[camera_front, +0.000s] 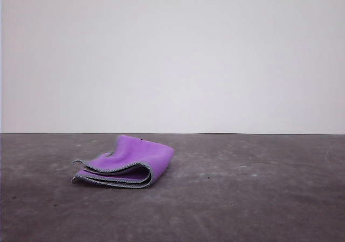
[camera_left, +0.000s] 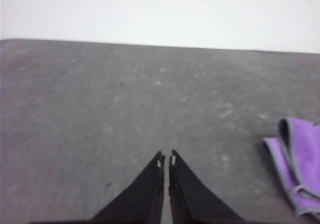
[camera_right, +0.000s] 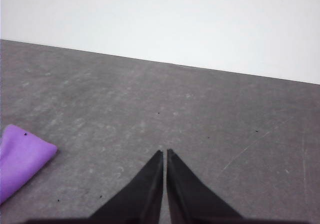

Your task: Fold clothes

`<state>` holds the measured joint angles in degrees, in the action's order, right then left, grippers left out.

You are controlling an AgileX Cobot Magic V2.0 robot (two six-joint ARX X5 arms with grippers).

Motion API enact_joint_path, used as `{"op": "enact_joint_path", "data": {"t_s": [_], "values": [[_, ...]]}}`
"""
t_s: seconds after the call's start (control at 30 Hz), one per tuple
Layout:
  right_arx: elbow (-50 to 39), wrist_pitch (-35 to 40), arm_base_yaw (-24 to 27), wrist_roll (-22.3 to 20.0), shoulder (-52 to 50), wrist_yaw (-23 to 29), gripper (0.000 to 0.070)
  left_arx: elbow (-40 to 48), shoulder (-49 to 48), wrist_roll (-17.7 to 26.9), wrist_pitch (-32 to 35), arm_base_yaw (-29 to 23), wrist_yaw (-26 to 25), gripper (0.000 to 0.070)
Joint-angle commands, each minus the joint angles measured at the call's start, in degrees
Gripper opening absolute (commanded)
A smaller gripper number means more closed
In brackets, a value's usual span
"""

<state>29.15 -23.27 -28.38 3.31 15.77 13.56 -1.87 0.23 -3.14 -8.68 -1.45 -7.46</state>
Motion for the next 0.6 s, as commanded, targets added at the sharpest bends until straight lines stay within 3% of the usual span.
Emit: {"op": "enact_joint_path", "data": {"t_s": [0.0, 0.1, 0.23, 0.57], "values": [[0.4, 0.8, -0.2, 0.8, 0.1, 0.0, 0.0004, 1.2, -0.1, -0.4, -0.8, 0.1, 1.2, 0.0], [0.4, 0.7, -0.2, 0.8, 0.1, 0.0, 0.0004, 1.2, -0.1, 0.0, -2.1, 1.1, 3.6, 0.0], [0.4, 0.8, -0.2, 0.8, 0.1, 0.0, 0.0004, 1.1, 0.0, -2.6, -1.8, 1.5, 3.0, 0.0], [0.4, 0.8, -0.2, 0.8, 0.1, 0.0, 0.0004, 1.1, 0.0, -2.5, -1.9, 1.5, 3.0, 0.0]]}}
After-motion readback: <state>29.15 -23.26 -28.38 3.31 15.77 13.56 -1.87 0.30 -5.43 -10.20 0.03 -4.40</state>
